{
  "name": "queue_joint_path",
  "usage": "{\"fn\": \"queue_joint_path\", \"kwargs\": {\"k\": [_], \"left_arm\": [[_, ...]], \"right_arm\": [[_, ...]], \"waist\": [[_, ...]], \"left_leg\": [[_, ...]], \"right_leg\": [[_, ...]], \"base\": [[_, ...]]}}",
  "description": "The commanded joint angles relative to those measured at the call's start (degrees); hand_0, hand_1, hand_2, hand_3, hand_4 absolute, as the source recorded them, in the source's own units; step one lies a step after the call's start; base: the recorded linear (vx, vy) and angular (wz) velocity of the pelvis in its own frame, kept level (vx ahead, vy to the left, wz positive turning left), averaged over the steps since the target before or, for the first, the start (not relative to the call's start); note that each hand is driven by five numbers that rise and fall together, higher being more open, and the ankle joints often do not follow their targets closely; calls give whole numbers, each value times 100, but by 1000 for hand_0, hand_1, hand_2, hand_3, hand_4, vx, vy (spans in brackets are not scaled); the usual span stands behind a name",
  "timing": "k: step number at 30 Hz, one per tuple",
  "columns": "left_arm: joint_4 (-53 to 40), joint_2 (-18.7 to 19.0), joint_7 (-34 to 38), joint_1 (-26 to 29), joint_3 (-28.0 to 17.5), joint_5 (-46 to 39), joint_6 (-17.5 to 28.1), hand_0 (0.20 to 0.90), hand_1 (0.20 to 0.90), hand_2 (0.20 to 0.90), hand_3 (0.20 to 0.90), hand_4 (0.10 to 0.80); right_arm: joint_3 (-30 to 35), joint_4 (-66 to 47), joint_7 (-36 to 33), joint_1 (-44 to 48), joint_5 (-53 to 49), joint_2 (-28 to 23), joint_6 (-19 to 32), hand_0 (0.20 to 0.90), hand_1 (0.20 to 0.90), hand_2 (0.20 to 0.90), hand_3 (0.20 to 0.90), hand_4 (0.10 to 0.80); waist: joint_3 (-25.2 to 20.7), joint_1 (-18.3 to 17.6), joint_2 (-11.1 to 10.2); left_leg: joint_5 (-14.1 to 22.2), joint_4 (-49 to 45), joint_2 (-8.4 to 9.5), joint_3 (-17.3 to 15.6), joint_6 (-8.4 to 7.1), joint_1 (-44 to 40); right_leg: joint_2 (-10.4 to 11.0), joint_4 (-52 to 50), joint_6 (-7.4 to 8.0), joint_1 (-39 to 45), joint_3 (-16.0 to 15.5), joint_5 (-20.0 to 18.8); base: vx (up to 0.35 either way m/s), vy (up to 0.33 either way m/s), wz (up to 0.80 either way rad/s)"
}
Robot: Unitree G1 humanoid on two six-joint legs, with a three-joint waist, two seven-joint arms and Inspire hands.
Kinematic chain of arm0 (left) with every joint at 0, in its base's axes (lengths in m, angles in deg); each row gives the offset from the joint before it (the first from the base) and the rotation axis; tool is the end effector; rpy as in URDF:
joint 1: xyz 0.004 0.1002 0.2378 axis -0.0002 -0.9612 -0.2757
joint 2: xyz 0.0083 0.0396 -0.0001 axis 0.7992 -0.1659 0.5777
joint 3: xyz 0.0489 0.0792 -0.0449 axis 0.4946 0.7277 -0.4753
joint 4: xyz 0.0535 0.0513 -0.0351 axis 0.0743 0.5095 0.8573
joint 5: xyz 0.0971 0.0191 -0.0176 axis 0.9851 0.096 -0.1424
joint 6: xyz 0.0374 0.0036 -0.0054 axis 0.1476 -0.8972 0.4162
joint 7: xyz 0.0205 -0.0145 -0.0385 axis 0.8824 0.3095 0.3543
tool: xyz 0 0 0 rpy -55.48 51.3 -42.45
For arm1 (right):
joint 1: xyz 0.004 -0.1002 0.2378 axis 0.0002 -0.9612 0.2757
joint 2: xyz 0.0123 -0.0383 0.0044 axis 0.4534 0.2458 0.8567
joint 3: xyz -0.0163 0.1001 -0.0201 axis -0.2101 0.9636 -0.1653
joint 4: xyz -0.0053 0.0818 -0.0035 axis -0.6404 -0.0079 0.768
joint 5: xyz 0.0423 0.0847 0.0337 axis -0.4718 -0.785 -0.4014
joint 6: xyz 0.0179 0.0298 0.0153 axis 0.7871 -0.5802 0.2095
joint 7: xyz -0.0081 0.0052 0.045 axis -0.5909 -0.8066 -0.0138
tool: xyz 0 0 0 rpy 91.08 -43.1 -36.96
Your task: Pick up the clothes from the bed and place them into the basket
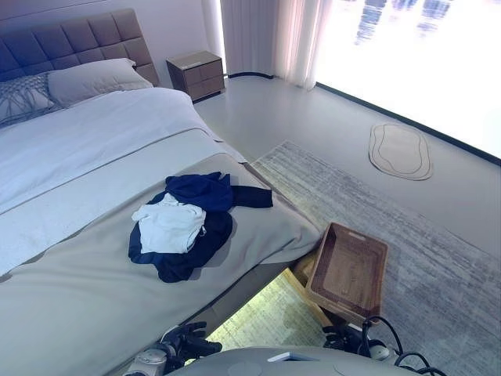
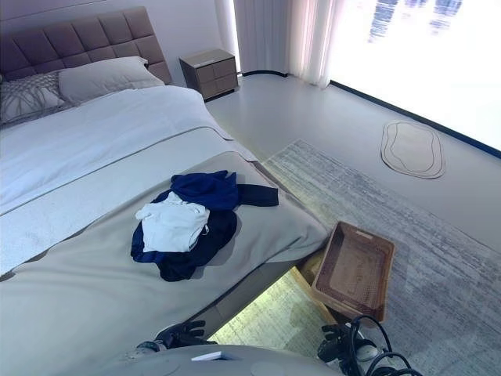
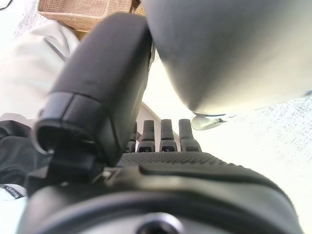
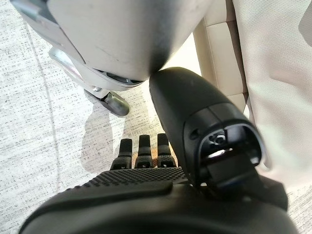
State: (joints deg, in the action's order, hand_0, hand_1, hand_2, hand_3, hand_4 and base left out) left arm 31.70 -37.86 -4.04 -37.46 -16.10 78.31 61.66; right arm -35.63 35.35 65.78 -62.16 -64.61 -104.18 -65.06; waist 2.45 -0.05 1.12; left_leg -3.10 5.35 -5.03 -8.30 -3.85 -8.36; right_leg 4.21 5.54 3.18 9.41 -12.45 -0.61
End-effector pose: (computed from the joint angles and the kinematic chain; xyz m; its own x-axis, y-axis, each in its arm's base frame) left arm 0.0704 0.2141 -0.1172 0.3527 -0.0581 -0.9339 0.1704 0.9854 0.0030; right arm 0.0737 -0.2354 -0.1124 0.3023 -0.0773 -0.9501 -0.3714 0.9084 -0.1921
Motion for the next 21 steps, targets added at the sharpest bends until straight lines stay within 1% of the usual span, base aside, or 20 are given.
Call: {"fn": "queue_joint_path", "kwargs": {"k": [1, 4, 10, 12, 13, 15, 17, 19, 20, 21], "left_arm": [[222, 163, -107, 352, 162, 255, 34, 900, 900, 900, 900, 800], [202, 173, -151, 355, 169, 147, 15, 900, 900, 900, 900, 800], [215, 157, -69, 340, 155, 192, 41, 900, 900, 900, 900, 800], [218, 147, 3, 330, 166, 256, -3, 900, 900, 900, 900, 800], [226, 141, 19, 310, 163, 254, -14, 900, 900, 900, 900, 800], [222, 130, 33, 288, 147, 253, -41, 900, 900, 900, 900, 800], [229, 131, 40, 246, 117, 243, -34, 900, 900, 900, 900, 800], [211, 158, 31, 203, 92, 209, -30, 900, 900, 900, 900, 800], [209, 165, 31, 200, 85, 199, -31, 900, 900, 900, 900, 800], [190, 187, 31, 132, 80, 194, 6, 900, 900, 900, 900, 800]], "right_arm": [[-64, 381, 163, 337, -42, 274, 54, 900, 900, 900, 900, 800], [-58, 384, 134, 342, 1, 265, 39, 900, 900, 900, 900, 800], [-27, 407, 118, 325, 82, 247, 30, 900, 900, 900, 900, 800], [9, 435, 88, 316, -75, 252, 44, 900, 900, 900, 900, 800], [68, 462, 98, 310, -298, 261, 56, 900, 900, 900, 900, 800], [243, 458, 96, 296, -1052, 282, 55, 900, 900, 900, 900, 800], [592, 369, 113, 306, -1903, 283, 129, 900, 900, 900, 900, 800], [880, 172, 179, 362, -2544, 263, 86, 900, 900, 900, 900, 800], [928, 135, 194, 375, -2659, 258, 74, 900, 900, 900, 900, 800], [1139, -174, 303, 441, -3315, 254, 27, 900, 900, 900, 900, 800]], "waist": [[100, 68, -143], [111, 68, -128], [116, 75, -128], [126, 99, -127], [128, 117, -124], [130, 148, -119], [141, 179, -113], [164, 217, -116], [169, 226, -118], [193, 279, -138]], "left_leg": [[694, -35, 385, -104, 371, -124], [690, -35, 386, -103, 375, -117], [689, -35, 389, -108, 374, -117], [682, -35, 392, -84, 378, -109], [678, -35, 399, -65, 381, -109], [678, -35, 411, -40, 387, -115], [671, -35, 430, -13, 399, -124], [671, -35, 448, 13, 416, -130], [671, -35, 452, 19, 419, -131], [677, -35, 474, 58, 435, -131]], "right_leg": [[32, -265, 94, -5, -94, 271], [34, -278, 93, -17, -99, 276], [44, -286, 96, -7, -127, 285], [56, -310, 97, -8, -164, 292], [66, -319, 98, -2, -187, 296], [83, -338, 99, 11, -224, 305], [105, -373, 111, 20, -259, 312], [123, -402, 122, 20, -279, 310], [125, -406, 124, 20, -283, 308], [144, -415, 136, 23, -301, 302]], "base": [[0, 0, 0], [0, 0, 0], [5, 2, 0], [51, 22, 1], [75, 40, 3], [84, 46, 5], [82, 52, 8], [69, 51, 6], [93, 60, 2], [77, 48, 1]]}}
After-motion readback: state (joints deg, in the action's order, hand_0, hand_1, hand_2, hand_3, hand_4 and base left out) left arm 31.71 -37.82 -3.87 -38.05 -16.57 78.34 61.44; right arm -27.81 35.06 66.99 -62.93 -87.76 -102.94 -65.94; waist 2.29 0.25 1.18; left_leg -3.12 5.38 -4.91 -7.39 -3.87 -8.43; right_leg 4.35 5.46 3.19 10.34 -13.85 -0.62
